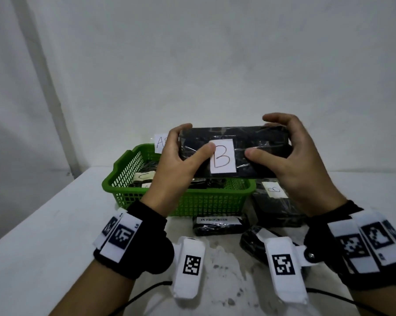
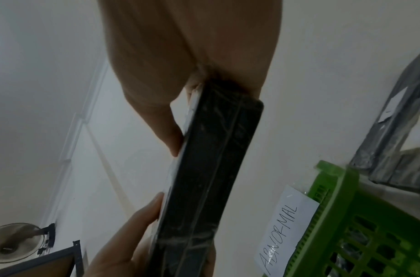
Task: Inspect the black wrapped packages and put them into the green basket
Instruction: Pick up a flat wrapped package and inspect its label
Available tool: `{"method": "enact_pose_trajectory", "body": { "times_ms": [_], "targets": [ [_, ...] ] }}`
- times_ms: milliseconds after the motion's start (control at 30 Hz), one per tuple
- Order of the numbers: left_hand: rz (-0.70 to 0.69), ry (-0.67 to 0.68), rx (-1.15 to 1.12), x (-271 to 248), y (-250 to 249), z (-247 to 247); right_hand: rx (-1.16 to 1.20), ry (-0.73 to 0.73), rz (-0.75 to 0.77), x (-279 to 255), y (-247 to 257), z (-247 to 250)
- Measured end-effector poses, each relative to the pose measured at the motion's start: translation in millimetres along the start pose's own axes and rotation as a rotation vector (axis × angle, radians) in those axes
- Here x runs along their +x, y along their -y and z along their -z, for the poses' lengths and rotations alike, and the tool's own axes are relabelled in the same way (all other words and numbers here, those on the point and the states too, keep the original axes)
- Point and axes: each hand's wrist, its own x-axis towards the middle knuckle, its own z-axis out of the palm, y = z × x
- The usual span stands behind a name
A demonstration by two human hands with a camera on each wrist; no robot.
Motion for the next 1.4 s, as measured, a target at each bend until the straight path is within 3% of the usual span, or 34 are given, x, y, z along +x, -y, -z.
{"method": "enact_pose_trajectory", "body": {
  "times_ms": [200,267,333,400,467,500,600,667,833,967,1133,1267,1400],
  "targets": [
    [-0.029,-0.015,0.006,0,1,0,-0.144,0.022,0.054,-1,9,-1],
    [0.042,0.024,-0.122,-1,-7,1,-0.093,0.048,0.092,0,16,6],
    [0.224,0.177,-0.318,-2,-17,6,0.025,0.098,0.116,-1,26,13],
    [0.389,0.427,-0.451,-4,-22,15,0.114,0.128,0.107,-3,33,19],
    [0.462,0.673,-0.573,-5,-21,23,0.07,0.134,0.099,-3,35,23],
    [0.475,0.729,-0.624,-4,-20,24,-0.02,0.12,0.096,-2,33,24],
    [0.471,0.678,-0.649,-6,-19,17,-0.386,0.035,0.082,0,22,22],
    [0.454,0.606,-0.551,-9,-21,8,-0.477,0.094,0.044,0,17,15],
    [0.469,0.552,-0.319,-15,-28,-6,-0.465,0.423,-0.198,-6,26,9],
    [0.447,0.549,-0.252,-17,-31,-10,-0.337,0.442,-0.233,-5,22,5],
    [0.408,0.494,-0.05,-18,-30,-17,-0.187,0.453,-0.171,-8,13,-3],
    [0.399,0.406,-0.008,-18,-28,-21,-0.22,0.439,-0.079,-12,10,-14],
    [0.355,0.34,0.021,-14,-32,-13,-0.161,0.318,0.026,-10,4,-13]
  ]
}}
